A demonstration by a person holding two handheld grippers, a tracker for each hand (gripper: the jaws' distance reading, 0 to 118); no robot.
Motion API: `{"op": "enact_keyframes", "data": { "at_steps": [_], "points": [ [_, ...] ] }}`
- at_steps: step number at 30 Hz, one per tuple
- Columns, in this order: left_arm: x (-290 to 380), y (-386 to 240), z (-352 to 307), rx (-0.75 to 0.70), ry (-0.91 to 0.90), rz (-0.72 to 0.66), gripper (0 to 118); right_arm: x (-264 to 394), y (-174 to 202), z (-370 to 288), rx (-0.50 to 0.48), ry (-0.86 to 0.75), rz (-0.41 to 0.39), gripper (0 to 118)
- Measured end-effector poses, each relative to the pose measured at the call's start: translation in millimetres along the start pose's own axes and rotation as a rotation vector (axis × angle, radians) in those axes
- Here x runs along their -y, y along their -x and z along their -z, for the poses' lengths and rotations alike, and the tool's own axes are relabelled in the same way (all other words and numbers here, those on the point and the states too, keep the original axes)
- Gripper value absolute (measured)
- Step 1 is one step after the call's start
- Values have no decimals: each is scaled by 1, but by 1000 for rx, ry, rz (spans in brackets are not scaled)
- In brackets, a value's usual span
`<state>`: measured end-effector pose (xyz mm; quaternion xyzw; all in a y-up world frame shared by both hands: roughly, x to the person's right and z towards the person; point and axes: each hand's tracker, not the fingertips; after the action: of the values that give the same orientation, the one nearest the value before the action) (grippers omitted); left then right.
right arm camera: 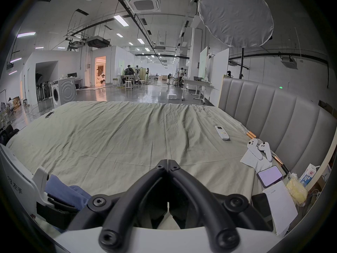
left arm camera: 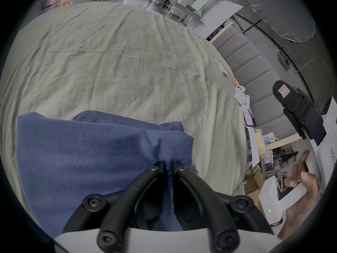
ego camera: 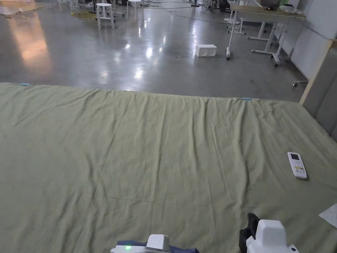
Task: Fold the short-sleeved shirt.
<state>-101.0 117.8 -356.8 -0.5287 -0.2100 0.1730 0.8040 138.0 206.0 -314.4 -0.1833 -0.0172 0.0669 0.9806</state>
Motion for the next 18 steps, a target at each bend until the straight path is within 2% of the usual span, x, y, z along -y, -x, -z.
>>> {"op": "enact_keyframes", "data": {
  "at_steps": [3,6,9,11,16,18],
  "points": [
    [-2,5,-19,40,-20,8,10,-1,2,-1,-5,-6,1,0],
    [-9,10,-55,65,-123,52,11,-6,3,-4,-10,-27,0,0],
    [-15,17,-94,22,-257,104,11,-16,5,-7,-8,-63,-2,0],
    [-21,23,-118,-22,-344,139,11,-24,7,-9,-6,-91,-3,0],
    [-31,28,-167,-302,-641,243,10,-46,14,-9,1,-162,0,0],
    [-35,31,-180,-368,-731,263,7,-55,16,-10,8,-201,10,0]
  ]
}}
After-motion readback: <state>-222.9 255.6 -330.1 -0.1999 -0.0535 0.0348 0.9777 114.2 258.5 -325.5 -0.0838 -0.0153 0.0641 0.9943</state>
